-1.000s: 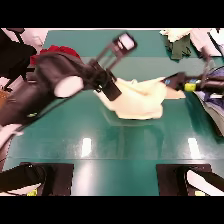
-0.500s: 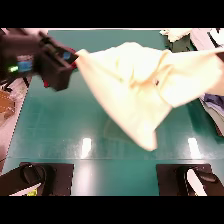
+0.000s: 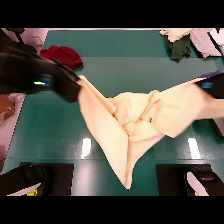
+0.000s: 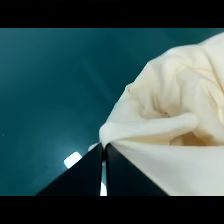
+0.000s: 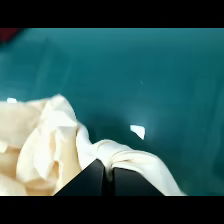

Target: Fold the shirts.

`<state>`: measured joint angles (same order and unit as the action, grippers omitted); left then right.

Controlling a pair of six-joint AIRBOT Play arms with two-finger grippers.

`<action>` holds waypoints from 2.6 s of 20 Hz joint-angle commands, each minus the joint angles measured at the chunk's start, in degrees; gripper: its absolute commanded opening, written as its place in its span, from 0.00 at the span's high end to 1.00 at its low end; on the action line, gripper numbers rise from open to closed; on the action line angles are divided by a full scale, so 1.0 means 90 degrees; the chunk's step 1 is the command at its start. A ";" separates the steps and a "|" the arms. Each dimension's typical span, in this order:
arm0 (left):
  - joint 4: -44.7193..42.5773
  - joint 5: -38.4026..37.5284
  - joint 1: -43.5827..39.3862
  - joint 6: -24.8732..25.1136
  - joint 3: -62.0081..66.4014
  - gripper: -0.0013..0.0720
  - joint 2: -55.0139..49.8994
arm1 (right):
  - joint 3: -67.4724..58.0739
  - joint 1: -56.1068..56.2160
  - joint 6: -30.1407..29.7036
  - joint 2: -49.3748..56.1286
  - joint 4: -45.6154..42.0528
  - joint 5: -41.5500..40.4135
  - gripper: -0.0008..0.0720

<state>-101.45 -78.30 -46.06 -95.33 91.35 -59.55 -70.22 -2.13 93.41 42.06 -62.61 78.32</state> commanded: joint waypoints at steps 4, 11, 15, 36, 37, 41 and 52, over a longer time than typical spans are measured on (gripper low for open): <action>-0.0204 0.1766 0.2317 0.1202 -0.1379 0.95 -0.2067 | 0.1579 -0.0461 0.0143 0.1800 -0.0814 -0.1338 0.95; 0.4852 0.4969 0.4228 0.2198 -0.0967 0.19 -0.3077 | 0.1712 -0.1219 -0.0726 0.3155 0.2091 -0.1785 0.95; 0.5185 0.4175 0.4503 0.1894 -0.0425 0.19 -0.3203 | 0.1715 -0.1064 -0.0585 0.3296 0.2280 -0.2545 0.95; 0.7614 0.1821 0.4932 0.2611 -0.4456 0.30 -0.0823 | 0.2681 -0.1613 -0.1977 0.1486 0.2276 -0.1950 0.43; 0.7677 0.1909 0.4932 0.2599 -0.4454 0.30 -0.0821 | 0.2416 -0.1418 -0.1982 0.2069 0.2276 -0.1926 0.43; 0.7655 0.1693 0.4932 0.2652 -0.4456 0.30 -0.0821 | 0.1069 -0.1049 -0.2152 0.4381 0.2278 -0.1345 0.43; 0.7679 0.1797 0.4932 0.2773 -0.4454 0.30 -0.0821 | -0.0855 -0.0991 -0.2149 0.5574 0.1705 -0.0216 0.43</action>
<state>-32.38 -63.02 -1.72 -70.59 51.27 -66.98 -74.59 -11.29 73.95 91.29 -48.53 71.44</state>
